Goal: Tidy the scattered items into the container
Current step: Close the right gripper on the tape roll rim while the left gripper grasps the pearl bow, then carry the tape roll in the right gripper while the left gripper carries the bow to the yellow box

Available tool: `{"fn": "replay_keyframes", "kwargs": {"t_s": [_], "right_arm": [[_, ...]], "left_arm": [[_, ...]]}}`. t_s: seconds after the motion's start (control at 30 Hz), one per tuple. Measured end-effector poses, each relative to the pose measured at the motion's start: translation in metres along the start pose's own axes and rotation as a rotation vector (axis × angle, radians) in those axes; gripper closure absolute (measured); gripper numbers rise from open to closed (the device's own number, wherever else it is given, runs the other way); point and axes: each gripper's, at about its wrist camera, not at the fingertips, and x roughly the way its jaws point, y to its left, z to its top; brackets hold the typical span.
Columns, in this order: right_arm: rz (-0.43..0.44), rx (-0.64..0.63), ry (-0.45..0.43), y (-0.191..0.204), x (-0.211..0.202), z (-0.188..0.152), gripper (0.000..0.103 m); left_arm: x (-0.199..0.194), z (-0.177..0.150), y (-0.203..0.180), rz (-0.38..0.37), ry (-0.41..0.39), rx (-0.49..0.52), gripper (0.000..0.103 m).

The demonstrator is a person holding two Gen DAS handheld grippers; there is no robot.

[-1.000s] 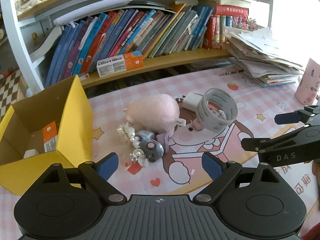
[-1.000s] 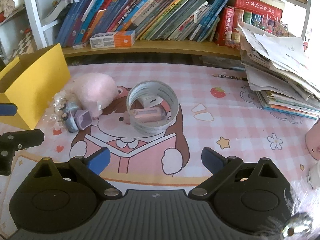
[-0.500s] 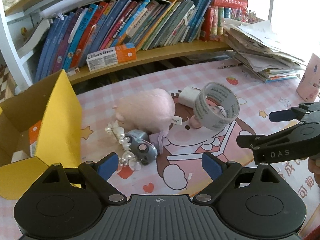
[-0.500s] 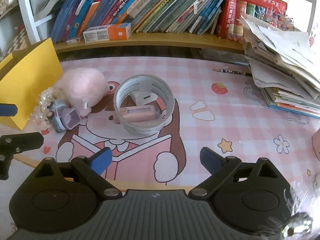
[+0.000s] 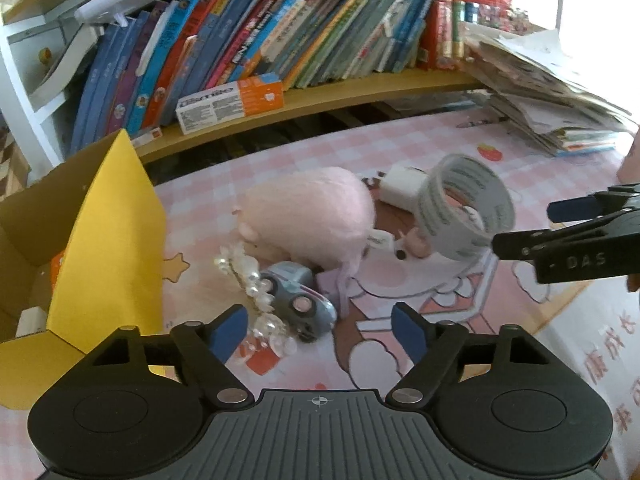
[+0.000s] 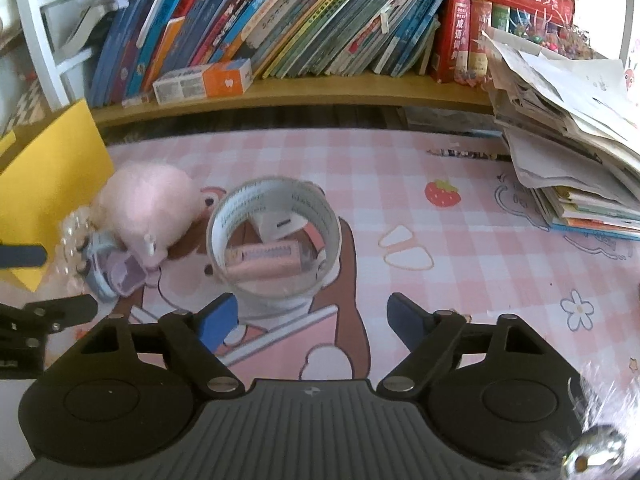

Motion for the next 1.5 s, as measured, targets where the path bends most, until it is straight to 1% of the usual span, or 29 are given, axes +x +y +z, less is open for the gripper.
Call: {"fn": "replay_keyframes", "kwargs": {"t_s": [0.1,0.13,0.27,0.33,0.37,0.4,0.43,0.57,0.6,0.63,0.7,0.73,0.77,0.8,0.87,0.9,1.0,1.17,1.5], "right_arm": [[0.012,0.024,-0.018,-0.003,0.002,0.006,0.030],[0.010,0.032,-0.022,-0.003,0.002,0.008,0.034],[0.010,0.066,-0.036,-0.007,0.006,0.015,0.042],[0.007,0.075,-0.037,-0.008,0.009,0.019,0.049],[0.005,0.078,-0.037,-0.008,0.010,0.020,0.050],[0.001,0.082,-0.034,-0.009,0.012,0.022,0.052],[-0.001,0.085,-0.028,-0.010,0.014,0.022,0.055],[-0.004,0.089,0.008,-0.010,0.024,0.023,0.061],[-0.004,0.088,0.017,-0.010,0.026,0.023,0.064],[-0.004,0.088,0.027,-0.010,0.028,0.022,0.070],[0.005,0.093,0.048,-0.010,0.032,0.021,0.077],[0.009,0.095,0.058,-0.010,0.034,0.021,0.083],[0.016,0.101,0.063,-0.011,0.035,0.020,0.084],[0.019,0.102,0.063,-0.011,0.034,0.019,0.086],[0.025,0.105,0.061,-0.011,0.032,0.018,0.091],[0.029,0.106,0.060,-0.011,0.030,0.017,0.094],[0.036,0.098,0.049,-0.009,0.021,0.015,0.096],[0.055,0.086,0.053,-0.005,0.003,0.005,0.096],[0.092,0.056,0.057,0.010,-0.034,-0.019,0.096]], "left_arm": [[0.004,0.003,0.006,0.022,-0.010,-0.028,0.034],[0.006,0.004,0.008,0.029,-0.012,-0.040,0.037],[0.016,0.009,0.016,0.046,-0.013,-0.089,0.041],[0.018,0.012,0.022,0.053,-0.021,-0.130,0.048],[0.020,0.013,0.026,0.060,-0.023,-0.152,0.050],[0.022,0.014,0.029,0.064,-0.022,-0.168,0.057],[0.024,0.014,0.032,0.067,-0.020,-0.185,0.061],[0.030,0.014,0.043,0.069,-0.024,-0.244,0.065],[0.031,0.014,0.045,0.067,-0.028,-0.255,0.068],[0.032,0.014,0.047,0.066,-0.033,-0.267,0.072],[0.033,0.014,0.050,0.045,-0.036,-0.286,0.077],[0.032,0.014,0.051,0.032,-0.037,-0.289,0.081],[0.032,0.014,0.051,0.020,-0.037,-0.292,0.082],[0.032,0.014,0.051,0.007,-0.037,-0.295,0.086],[0.030,0.014,0.051,-0.021,-0.032,-0.292,0.087],[0.025,0.013,0.050,-0.035,-0.041,-0.296,0.087],[0.009,0.014,0.045,-0.068,-0.076,-0.286,0.088],[-0.026,0.015,0.032,-0.107,-0.142,-0.226,0.088],[-0.069,-0.002,0.019,-0.128,-0.184,-0.179,0.088]]}}
